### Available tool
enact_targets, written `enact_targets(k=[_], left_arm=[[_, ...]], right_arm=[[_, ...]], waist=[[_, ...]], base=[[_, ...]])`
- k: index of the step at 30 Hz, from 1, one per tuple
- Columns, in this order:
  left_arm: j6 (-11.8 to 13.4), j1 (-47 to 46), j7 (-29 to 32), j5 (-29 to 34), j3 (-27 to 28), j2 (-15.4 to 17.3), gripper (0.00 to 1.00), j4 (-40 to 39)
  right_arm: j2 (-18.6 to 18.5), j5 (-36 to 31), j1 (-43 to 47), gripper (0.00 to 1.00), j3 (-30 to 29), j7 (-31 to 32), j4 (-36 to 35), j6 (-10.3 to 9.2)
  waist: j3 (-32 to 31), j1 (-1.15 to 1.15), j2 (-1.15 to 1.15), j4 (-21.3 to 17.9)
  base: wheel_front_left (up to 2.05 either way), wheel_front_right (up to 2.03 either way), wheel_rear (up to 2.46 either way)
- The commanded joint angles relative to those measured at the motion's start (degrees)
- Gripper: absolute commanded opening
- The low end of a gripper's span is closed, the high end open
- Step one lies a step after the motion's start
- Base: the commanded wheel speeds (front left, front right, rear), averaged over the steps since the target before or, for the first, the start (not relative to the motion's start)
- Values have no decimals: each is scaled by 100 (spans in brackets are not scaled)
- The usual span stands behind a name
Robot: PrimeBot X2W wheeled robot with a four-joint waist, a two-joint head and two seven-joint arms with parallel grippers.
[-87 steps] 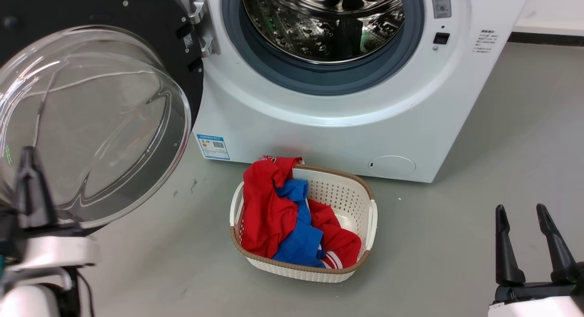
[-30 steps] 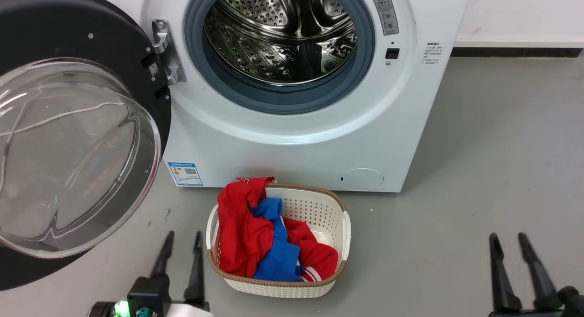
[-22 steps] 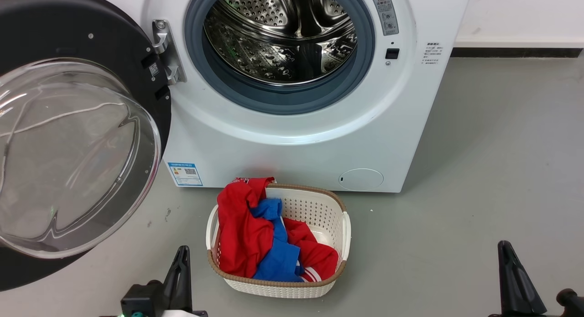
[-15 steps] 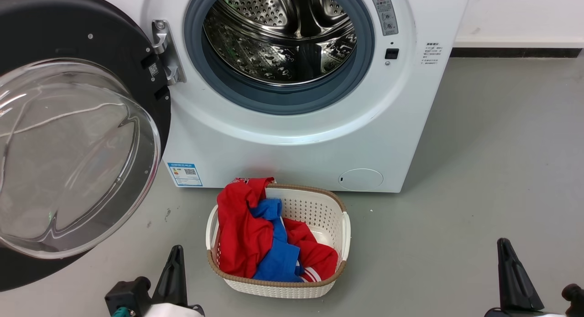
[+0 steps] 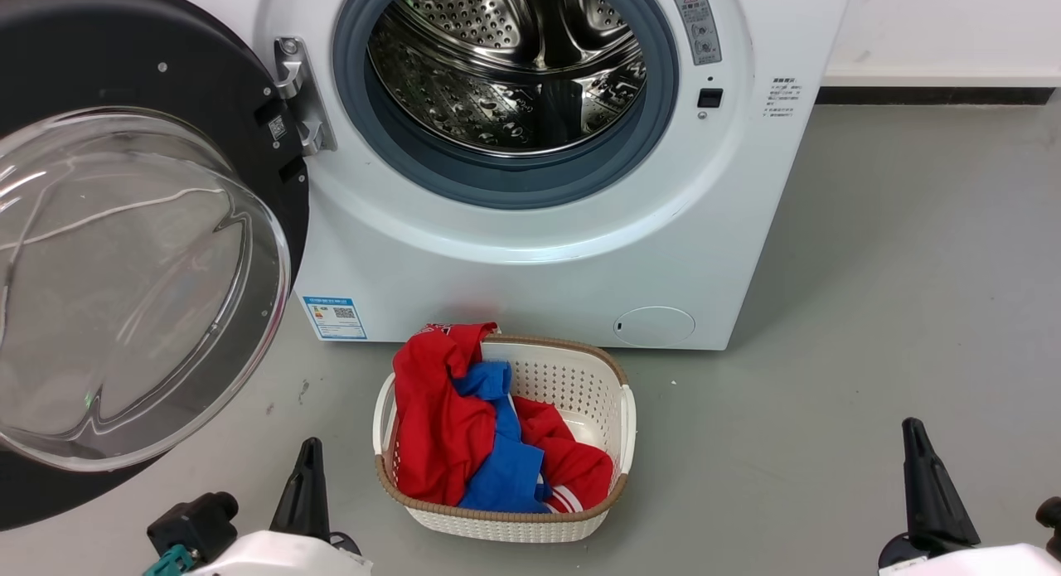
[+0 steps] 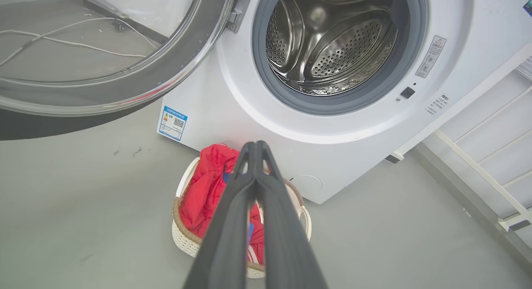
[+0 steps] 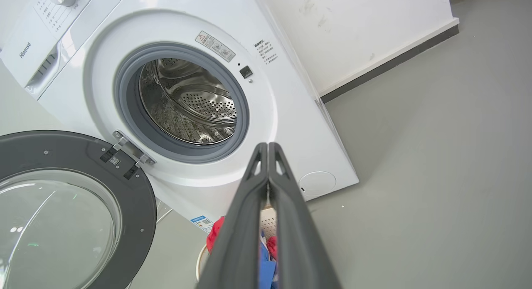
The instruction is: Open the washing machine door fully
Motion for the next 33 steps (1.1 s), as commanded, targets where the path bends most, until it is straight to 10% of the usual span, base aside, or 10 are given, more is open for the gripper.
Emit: enact_targets(k=[1,33], left_arm=[[-43,-166,40,-188,37,31,0,-53],[-308,-506,647,-2771,320,46,0,141]], right_arm=[[-61,203,-165,0,1,39,-28,0],[-112,2689,-706,0,15,604,473,0]], waist=[[-1,0,0,-1],[-15,0,0,-28]], base=[[0,0,0],[0,0,0]])
